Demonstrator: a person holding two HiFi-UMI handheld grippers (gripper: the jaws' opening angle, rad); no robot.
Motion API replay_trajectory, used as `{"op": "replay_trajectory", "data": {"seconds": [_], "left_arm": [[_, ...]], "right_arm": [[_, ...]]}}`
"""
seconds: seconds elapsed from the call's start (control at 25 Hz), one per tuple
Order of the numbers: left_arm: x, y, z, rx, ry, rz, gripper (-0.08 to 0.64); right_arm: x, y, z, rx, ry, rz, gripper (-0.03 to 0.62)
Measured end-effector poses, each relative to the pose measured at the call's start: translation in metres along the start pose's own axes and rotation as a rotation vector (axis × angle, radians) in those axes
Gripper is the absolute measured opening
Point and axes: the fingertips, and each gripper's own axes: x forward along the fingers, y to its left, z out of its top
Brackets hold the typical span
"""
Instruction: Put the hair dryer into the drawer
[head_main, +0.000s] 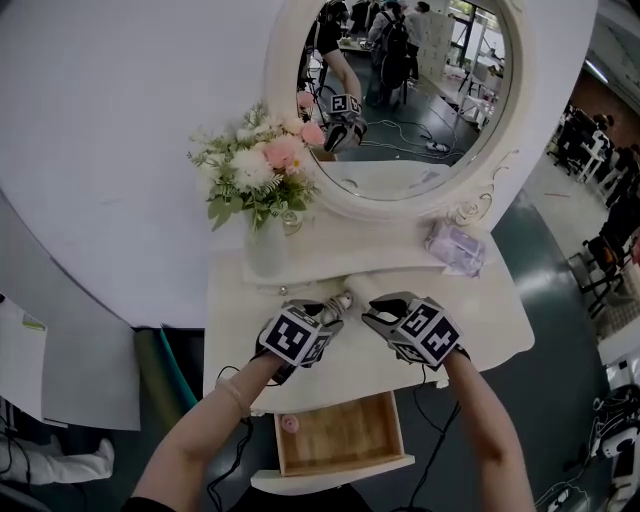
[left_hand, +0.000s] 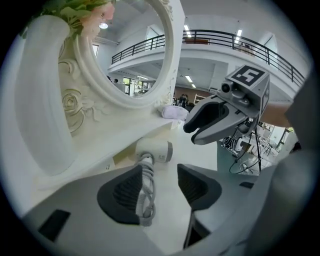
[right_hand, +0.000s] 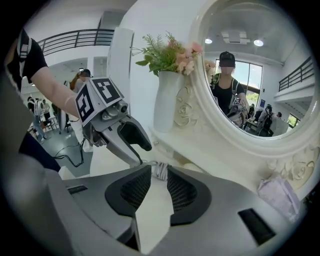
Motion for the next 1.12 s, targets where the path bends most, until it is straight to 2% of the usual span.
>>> {"op": "replay_trajectory", "data": {"seconds": [0.08, 0.24, 0.28, 0.36, 0.44, 0.6, 0.84, 1.0, 1.12], "left_arm": [[0.013, 0.007, -0.003, 0.006, 0.029, 0.016, 0.289], [0.039, 0.020, -0.009, 0.001, 0.077, 0.042, 0.340], [0.044, 0.023, -0.010, -0.002, 0.085, 0.046, 0.348], [0.053, 0.029, -0.012, -0.002, 0.100, 0.052, 0.348], [0.061, 0.032, -0.013, -0.001, 0.114, 0.052, 0.348], [0.078, 0.037, -0.016, -0.003, 0.133, 0.041, 0.348], [0.094, 0.045, -0.025, 0.013, 0.178, 0.049, 0.348], [0.103, 0.050, -0.032, 0.026, 0.193, 0.071, 0.352], [0.108, 0.043, -0.038, 0.031, 0.219, 0.046, 0.356]], "right_arm": [[0.005, -0.004, -0.004, 0.010, -0.008, 0.014, 0.114], [0.015, -0.025, -0.012, 0.045, -0.018, -0.016, 0.118], [0.018, -0.032, -0.015, 0.065, -0.015, -0.025, 0.136], [0.026, -0.042, -0.024, 0.113, 0.000, -0.027, 0.236], [0.035, -0.050, -0.034, 0.153, 0.021, -0.029, 0.295], [0.054, -0.067, -0.057, 0.233, 0.066, -0.039, 0.350], [0.074, -0.079, -0.086, 0.335, 0.128, -0.019, 0.379], [0.090, -0.077, -0.094, 0.335, 0.156, -0.007, 0.379], [0.099, -0.076, -0.099, 0.321, 0.168, -0.019, 0.379]]}}
